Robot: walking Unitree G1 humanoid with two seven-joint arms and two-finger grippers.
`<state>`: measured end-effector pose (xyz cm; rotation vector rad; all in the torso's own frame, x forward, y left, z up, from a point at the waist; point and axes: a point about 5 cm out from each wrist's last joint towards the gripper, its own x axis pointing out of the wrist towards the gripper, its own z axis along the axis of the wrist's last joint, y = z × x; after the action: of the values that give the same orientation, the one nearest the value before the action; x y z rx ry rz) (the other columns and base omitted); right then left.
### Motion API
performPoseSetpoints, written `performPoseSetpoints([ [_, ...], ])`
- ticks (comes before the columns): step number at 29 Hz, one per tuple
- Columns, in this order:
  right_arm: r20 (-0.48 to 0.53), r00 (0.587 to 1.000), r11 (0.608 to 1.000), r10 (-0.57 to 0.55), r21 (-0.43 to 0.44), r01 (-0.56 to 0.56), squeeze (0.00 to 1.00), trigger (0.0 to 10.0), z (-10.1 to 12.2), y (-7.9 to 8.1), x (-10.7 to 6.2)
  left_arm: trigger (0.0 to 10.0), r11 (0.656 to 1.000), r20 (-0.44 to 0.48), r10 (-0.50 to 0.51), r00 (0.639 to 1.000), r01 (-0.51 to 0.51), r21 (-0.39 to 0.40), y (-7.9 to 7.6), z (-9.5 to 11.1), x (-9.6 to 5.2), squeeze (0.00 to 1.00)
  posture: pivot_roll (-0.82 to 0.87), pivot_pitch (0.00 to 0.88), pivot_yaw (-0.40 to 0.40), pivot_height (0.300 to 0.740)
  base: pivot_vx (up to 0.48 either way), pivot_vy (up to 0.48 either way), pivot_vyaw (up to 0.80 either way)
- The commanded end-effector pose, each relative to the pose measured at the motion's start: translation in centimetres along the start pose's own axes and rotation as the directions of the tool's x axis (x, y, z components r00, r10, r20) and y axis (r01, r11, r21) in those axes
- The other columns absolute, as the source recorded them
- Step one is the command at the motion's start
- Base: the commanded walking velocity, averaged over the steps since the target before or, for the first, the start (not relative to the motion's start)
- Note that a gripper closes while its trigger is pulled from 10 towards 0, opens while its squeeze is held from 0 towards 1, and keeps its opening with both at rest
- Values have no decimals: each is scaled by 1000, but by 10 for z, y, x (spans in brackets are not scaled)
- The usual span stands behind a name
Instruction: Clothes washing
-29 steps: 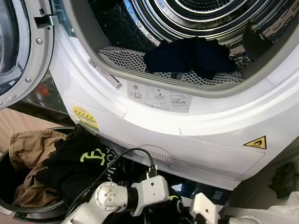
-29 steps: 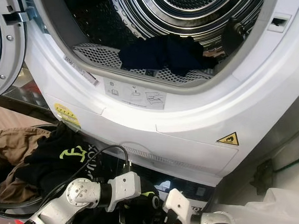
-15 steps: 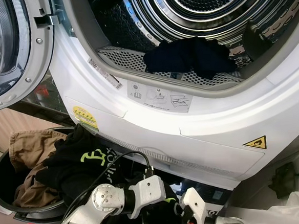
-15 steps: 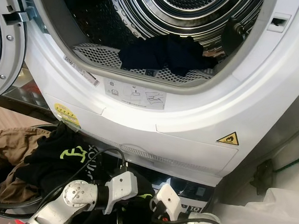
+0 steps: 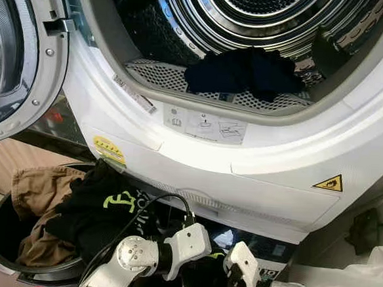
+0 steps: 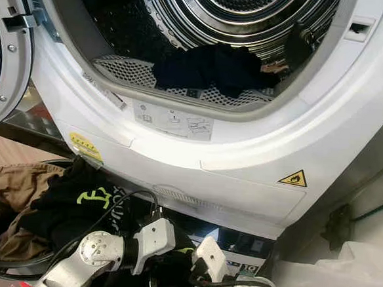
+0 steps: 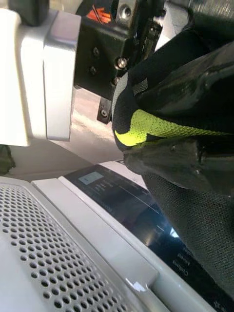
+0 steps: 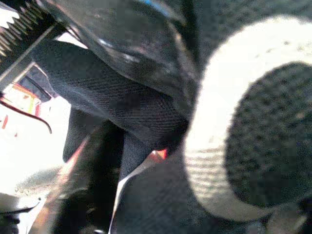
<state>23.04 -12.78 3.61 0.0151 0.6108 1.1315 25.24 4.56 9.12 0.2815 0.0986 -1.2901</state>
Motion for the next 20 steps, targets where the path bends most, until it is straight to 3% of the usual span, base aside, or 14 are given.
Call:
performPoseSetpoints([
  [1, -13, 995, 994, 101, -34, -102, 0, 0, 3, 17, 17, 0, 998, 158, -45, 986, 36, 59, -6, 35, 12, 0, -13, 82, 22, 740, 0, 0, 0],
  [20, 26, 997, 996, 78, -36, -77, 0, 0, 7, 17, 24, 0, 998, 173, -51, 984, 43, 54, -5, 37, 12, 0, -15, 60, 30, 740, 0, 0, 0],
])
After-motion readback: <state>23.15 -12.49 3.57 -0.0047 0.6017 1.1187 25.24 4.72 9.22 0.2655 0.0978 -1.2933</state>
